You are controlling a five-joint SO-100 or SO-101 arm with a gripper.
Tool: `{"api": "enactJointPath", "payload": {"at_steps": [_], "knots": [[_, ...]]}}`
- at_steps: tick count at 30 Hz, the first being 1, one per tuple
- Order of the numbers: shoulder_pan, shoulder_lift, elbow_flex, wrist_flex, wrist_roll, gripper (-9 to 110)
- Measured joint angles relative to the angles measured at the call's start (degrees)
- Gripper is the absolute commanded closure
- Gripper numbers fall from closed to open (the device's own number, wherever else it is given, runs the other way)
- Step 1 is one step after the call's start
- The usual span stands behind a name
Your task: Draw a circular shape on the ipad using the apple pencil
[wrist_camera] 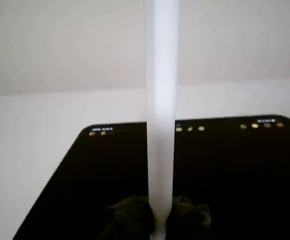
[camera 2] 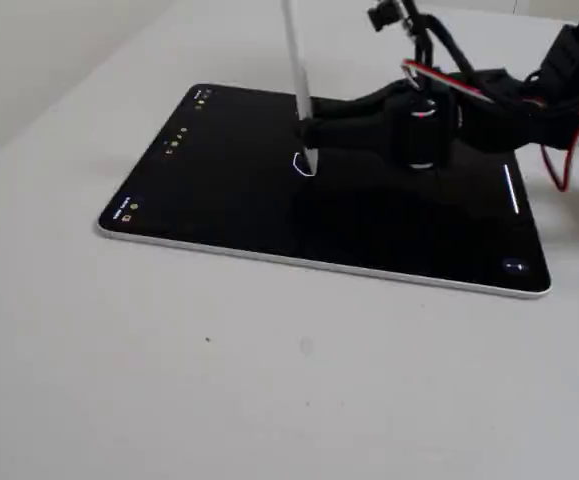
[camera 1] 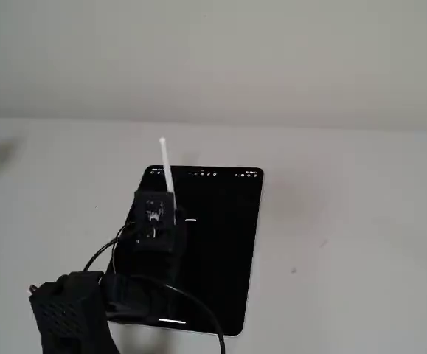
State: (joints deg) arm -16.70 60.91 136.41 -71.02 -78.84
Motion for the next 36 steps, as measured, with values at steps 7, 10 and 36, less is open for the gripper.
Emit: {"api": "enactJointPath", "payload": {"at_steps": [7, 10, 36], "knots": [[1.9, 0.3, 0.9, 0.0, -1.8, 102], [2.8, 0.4, 1.1, 0.0, -2.5, 102], [6.1, -6.2, -8.4, 0.0, -5.6, 102]]}}
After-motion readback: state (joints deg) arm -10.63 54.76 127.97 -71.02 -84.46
